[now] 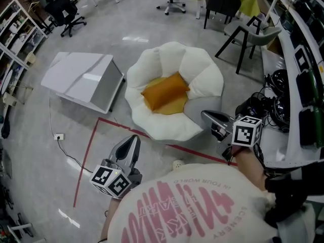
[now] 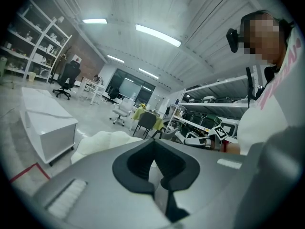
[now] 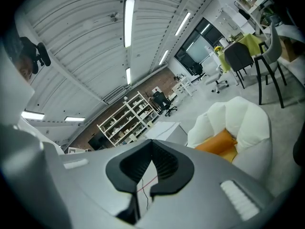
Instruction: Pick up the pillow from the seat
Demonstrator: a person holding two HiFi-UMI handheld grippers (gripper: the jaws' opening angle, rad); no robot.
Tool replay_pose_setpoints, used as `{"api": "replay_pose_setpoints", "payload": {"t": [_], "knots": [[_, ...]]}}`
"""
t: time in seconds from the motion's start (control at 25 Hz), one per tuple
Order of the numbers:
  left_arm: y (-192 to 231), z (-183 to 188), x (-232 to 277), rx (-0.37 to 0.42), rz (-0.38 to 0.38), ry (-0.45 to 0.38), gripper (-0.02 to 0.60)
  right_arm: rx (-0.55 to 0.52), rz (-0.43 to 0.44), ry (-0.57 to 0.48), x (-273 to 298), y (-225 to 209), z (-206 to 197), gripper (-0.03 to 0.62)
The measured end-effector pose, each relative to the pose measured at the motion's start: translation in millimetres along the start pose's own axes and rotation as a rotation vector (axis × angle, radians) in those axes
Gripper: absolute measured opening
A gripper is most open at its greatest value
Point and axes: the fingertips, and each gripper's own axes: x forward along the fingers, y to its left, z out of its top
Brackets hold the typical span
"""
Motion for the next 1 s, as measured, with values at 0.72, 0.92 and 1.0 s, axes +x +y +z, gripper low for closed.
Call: {"api": "replay_pose_setpoints", "payload": {"t": [0.72, 0.92, 1.0], "knots": [[32, -20, 12, -0.084, 0.095, 0.021, 0.012, 0.039, 0.079, 0.148, 62, -6, -34, 0.005], [64, -46, 25, -0.11, 0.15, 0.08, 0.012, 0.115, 0.04, 0.184, 71, -27, -60, 0.005], [77, -53, 34, -0.128, 0.149, 0.107, 0.012, 0.16, 0.015, 0.198, 75, -37, -71, 0.005]]}}
